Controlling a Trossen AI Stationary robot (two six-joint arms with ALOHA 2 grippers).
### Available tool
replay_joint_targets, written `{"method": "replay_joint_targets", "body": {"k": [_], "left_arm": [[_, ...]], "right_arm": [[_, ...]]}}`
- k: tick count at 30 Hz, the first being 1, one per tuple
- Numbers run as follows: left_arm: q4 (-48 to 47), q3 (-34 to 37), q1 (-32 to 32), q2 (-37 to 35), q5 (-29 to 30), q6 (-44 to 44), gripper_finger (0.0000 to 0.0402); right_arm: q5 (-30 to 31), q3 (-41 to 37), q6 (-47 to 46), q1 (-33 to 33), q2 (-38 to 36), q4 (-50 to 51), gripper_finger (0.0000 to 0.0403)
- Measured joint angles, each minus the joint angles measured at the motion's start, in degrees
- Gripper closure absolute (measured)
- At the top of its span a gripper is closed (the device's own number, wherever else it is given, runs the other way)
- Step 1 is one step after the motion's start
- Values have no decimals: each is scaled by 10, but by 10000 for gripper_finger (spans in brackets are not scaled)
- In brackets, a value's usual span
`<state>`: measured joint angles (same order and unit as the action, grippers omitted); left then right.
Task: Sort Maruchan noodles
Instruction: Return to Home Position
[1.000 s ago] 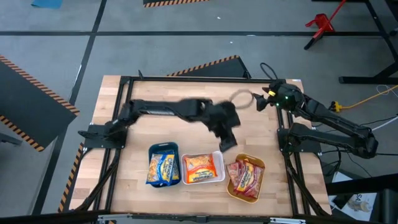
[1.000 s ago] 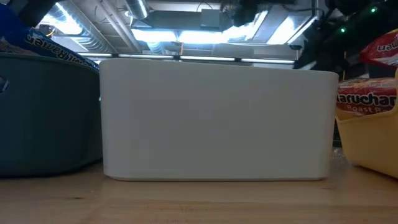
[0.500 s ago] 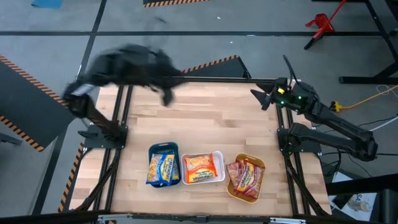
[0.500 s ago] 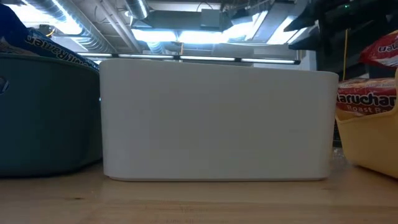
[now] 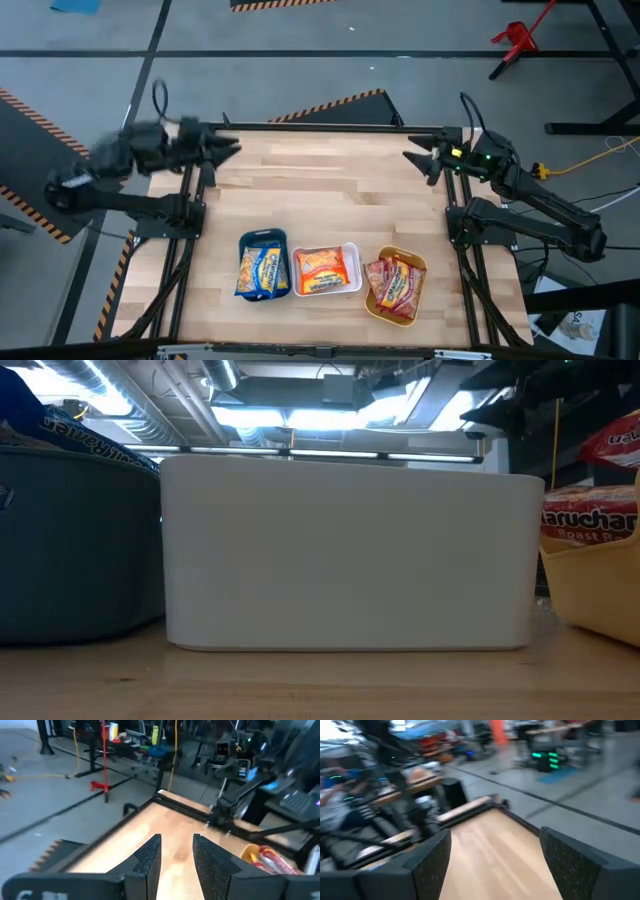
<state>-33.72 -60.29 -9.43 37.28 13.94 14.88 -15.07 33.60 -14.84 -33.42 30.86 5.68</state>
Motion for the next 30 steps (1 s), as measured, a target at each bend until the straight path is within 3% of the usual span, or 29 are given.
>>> {"method": "replay_joint_targets", "body": {"k": [2, 5, 9, 16, 20, 23, 28, 30], "left_arm": [[79, 108, 0, -63, -15, 34, 296], [172, 244, 0, -142, -61, 82, 296], [232, 354, 0, -231, -92, 136, 296], [241, 416, 0, -365, -72, 122, 296], [220, 424, 0, -371, -75, 116, 296], [217, 428, 0, -369, -77, 121, 296], [221, 455, 1, -371, -75, 131, 296], [218, 471, 2, -371, -86, 136, 296]], "right_arm": [[-25, -16, 0, 0, 0, -22, 109], [-16, -40, -30, 0, -6, -22, 109], [15, -43, -40, 0, -64, 16, 109], [122, -40, -129, 0, -240, 182, 109], [150, -69, -149, 0, -308, 174, 109], [117, -109, -155, 3, -301, 122, 109], [-1, -231, -194, 33, -267, -57, 109], [-8, -274, -188, 59, -266, -136, 109]]}}
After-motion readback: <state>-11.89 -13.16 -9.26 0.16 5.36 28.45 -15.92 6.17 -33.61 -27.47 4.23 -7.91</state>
